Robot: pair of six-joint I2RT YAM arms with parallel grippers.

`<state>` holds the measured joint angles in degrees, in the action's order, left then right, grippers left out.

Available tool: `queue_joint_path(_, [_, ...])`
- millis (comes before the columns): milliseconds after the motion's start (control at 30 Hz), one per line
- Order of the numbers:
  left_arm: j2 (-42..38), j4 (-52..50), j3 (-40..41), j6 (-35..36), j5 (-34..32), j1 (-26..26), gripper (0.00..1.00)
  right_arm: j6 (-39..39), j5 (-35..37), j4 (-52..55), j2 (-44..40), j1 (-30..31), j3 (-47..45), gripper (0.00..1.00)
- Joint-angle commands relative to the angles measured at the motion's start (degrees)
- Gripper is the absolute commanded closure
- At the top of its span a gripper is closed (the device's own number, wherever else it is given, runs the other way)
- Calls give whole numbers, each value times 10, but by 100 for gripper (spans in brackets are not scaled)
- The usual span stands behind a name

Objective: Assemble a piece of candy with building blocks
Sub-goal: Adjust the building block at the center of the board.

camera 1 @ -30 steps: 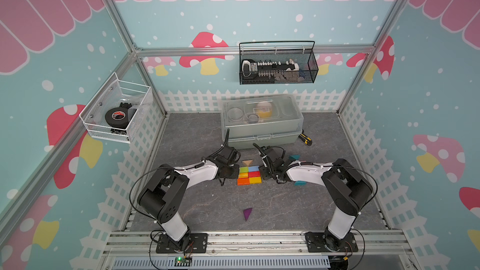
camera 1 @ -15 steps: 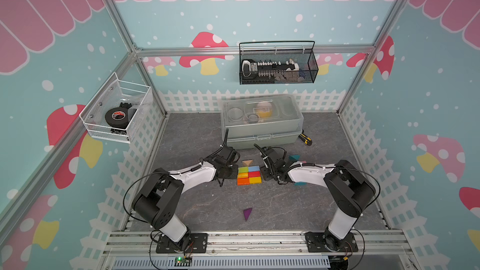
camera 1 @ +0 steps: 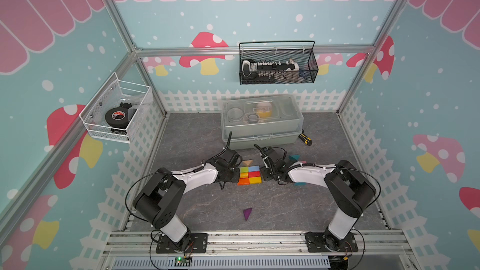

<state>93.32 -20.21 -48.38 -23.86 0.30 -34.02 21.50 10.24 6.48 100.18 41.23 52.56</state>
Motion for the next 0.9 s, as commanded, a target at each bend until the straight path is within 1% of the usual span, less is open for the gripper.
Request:
queue_joint_path(0, [12, 9, -4, -10, 5, -5, 84, 9, -5, 6, -4, -3, -6, 39])
queue_joint_path(400, [6, 8, -1, -7, -7, -5, 83, 11, 5, 8, -13, -3, -9, 39])
queue_joint_path(567, [-15, -12, 1, -10, -41, -1, 81, 6, 25, 23, -36, -4, -10, 39])
queue_joint_path(667, [-51, -29, 11, -12, -72, 6, 80, -2, 27, 41, -74, -4, -15, 39])
queue_joint_path(767, [-109, -44, 29, -9, -85, 21, 78, -33, -13, 50, -133, -3, -34, 36])
queue_joint_path(867, [-183, -75, 41, 2, -97, 34, 75, -101, -104, 45, -192, 1, -61, 33])
